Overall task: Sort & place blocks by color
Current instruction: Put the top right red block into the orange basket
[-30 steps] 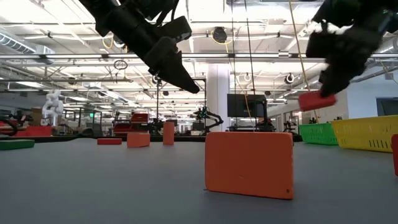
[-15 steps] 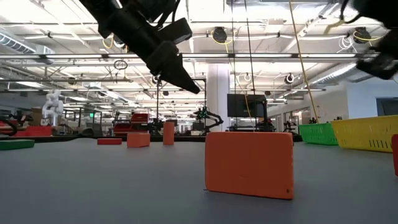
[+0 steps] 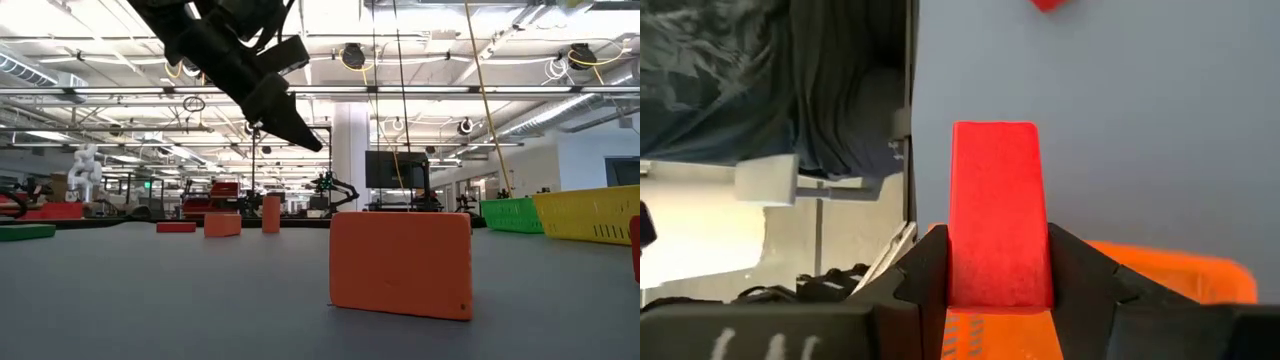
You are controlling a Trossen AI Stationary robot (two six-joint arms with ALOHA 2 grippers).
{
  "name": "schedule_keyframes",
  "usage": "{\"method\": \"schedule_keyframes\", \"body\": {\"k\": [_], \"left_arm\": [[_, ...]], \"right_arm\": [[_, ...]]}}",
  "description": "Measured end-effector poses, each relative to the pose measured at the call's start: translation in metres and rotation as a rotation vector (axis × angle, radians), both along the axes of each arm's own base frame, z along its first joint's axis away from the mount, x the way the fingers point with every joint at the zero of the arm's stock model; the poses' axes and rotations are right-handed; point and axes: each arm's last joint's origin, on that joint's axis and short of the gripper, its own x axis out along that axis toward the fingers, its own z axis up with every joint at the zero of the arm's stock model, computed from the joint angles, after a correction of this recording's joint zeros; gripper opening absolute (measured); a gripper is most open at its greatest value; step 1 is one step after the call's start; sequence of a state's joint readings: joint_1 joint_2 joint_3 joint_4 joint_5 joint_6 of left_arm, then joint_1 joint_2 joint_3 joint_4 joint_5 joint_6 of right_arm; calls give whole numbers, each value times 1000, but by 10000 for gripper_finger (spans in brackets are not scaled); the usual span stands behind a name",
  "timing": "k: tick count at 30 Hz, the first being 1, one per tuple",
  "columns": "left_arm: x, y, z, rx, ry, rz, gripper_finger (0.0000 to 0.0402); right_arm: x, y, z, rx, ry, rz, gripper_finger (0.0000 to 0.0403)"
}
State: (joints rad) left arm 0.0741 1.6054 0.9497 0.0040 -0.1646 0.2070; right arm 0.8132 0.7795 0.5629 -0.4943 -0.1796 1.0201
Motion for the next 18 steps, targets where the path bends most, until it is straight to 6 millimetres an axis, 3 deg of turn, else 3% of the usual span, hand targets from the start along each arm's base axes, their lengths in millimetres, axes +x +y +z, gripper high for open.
{"method": "schedule_keyframes", "body": {"k": [9,18], "left_arm": [[0,0,0,6,2,-6,225],[0,0,0,5,1,-5,225]], "right_arm": [[-28,13,-6,0,223,-23,119],[-36,15,-7,-3,286,-133,119]]}}
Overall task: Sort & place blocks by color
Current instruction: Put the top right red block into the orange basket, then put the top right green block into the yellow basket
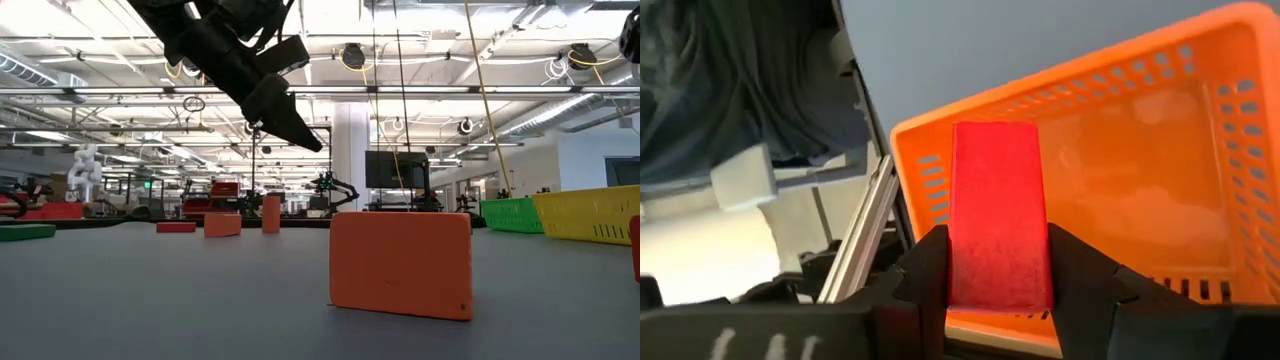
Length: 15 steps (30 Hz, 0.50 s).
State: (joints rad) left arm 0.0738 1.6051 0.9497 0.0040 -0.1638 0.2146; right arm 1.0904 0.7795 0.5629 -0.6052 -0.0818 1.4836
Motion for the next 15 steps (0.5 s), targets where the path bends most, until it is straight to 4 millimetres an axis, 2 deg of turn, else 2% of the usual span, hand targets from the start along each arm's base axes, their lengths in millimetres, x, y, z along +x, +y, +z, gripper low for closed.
{"method": "schedule_keyframes", "body": {"k": [2,6,9,12,15], "left_arm": [[0,0,0,0,0,0,225],[0,0,0,-5,-1,4,225],[0,0,0,-6,-2,4,225],[0,0,0,-6,-2,4,225],[0,0,0,-6,-2,5,225]], "right_arm": [[-1,0,0,2,17,-17,143],[-3,-4,-4,-39,81,-72,235],[-4,-7,-5,-62,115,-102,289],[-4,-7,-6,-65,119,-103,322],[-4,-7,-4,-50,113,-101,338]]}}
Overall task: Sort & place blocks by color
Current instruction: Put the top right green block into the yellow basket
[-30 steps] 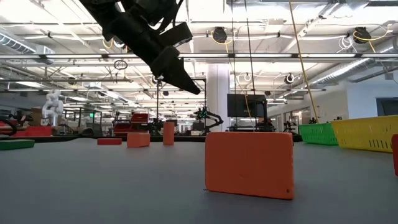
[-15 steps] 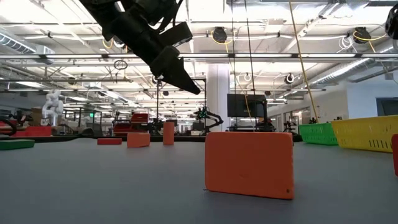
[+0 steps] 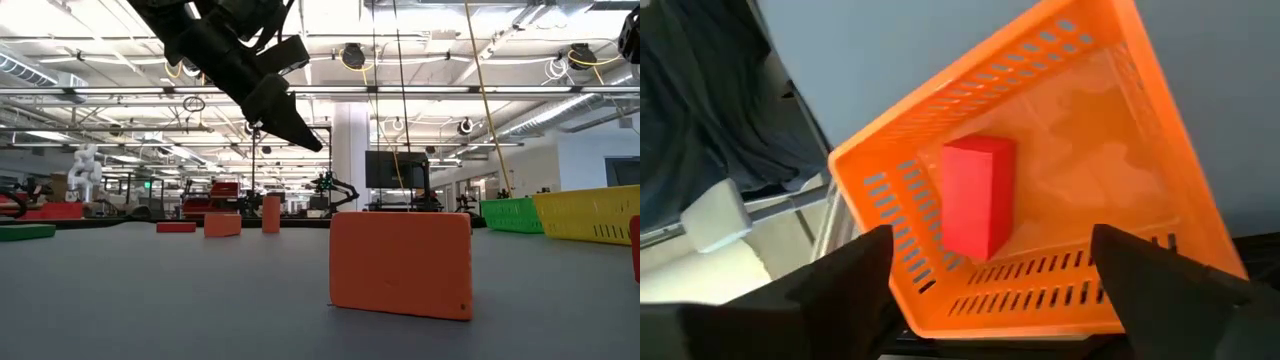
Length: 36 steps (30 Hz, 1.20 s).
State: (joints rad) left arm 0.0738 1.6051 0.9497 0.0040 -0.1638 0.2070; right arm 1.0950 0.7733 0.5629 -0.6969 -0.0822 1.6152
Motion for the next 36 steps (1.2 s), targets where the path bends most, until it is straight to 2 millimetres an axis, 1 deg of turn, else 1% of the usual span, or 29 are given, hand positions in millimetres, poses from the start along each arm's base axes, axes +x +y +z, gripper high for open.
{"method": "schedule_keyframes", "body": {"k": [3,5,8,11,14,17,20,23,26,32,34,36], "left_arm": [[0,0,0,1,0,0,225],[0,0,1,1,-8,0,225],[2,0,2,2,-30,-1,225],[3,0,3,-4,-44,-12,225],[3,0,4,-4,-55,-13,225],[3,0,4,-5,-56,-13,225],[3,0,4,-5,-56,-13,225],[3,0,4,-5,-57,-13,225],[3,0,4,-5,-59,-13,225],[4,0,5,-4,-63,-14,225],[4,0,5,-3,-71,-14,225],[4,0,6,-3,-76,-14,225]], "right_arm": [[1,1,4,39,-28,-3,343],[2,0,6,53,-77,-16,344],[7,-3,11,40,-220,-46,344],[13,-5,17,1,-405,-58,345],[22,-9,23,-118,-625,-79,345],[32,-12,29,-300,-831,-67,345],[43,-18,32,-515,-957,-91,345],[55,-26,32,-708,-986,-134,345],[68,-37,28,-833,-938,-172,345],[100,-62,20,-980,-837,-311,345],[111,-73,18,-1016,-808,-300,345],[122,-88,15,-1030,-775,-309,345]]}}
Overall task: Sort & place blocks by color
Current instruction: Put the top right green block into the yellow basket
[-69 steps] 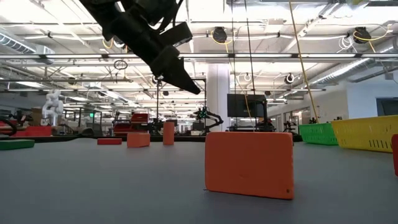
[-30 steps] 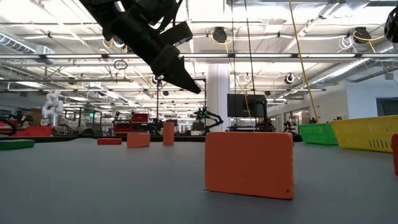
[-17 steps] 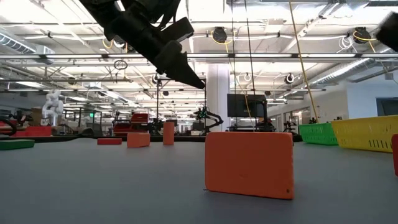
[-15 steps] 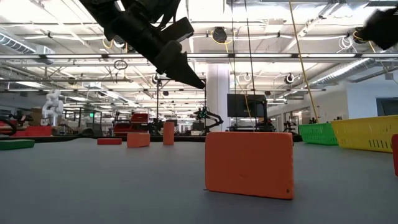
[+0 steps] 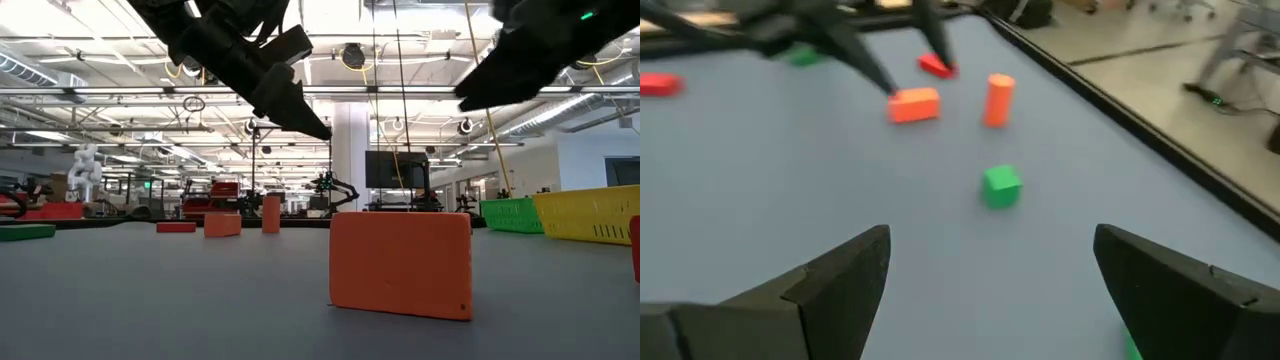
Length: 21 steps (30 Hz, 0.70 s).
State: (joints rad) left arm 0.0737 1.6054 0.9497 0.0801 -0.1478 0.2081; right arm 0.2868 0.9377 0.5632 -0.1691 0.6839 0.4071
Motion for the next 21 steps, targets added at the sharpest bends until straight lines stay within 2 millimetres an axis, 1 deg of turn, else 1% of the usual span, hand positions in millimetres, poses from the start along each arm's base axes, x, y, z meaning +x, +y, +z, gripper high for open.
{"method": "schedule_keyframes", "body": {"k": [4,7,10,16,21], "left_arm": [[0,0,0,1,0,0,225],[0,0,0,10,2,-7,225],[0,0,0,13,4,-9,225],[0,0,0,13,4,-9,225],[0,0,0,13,4,-9,225]], "right_arm": [[12,-38,-10,69,74,-73,340],[13,-67,-22,161,150,-130,328],[11,-88,-31,211,218,-159,318],[8,-111,-44,177,325,-204,314],[8,-120,-56,184,402,-221,313]]}}
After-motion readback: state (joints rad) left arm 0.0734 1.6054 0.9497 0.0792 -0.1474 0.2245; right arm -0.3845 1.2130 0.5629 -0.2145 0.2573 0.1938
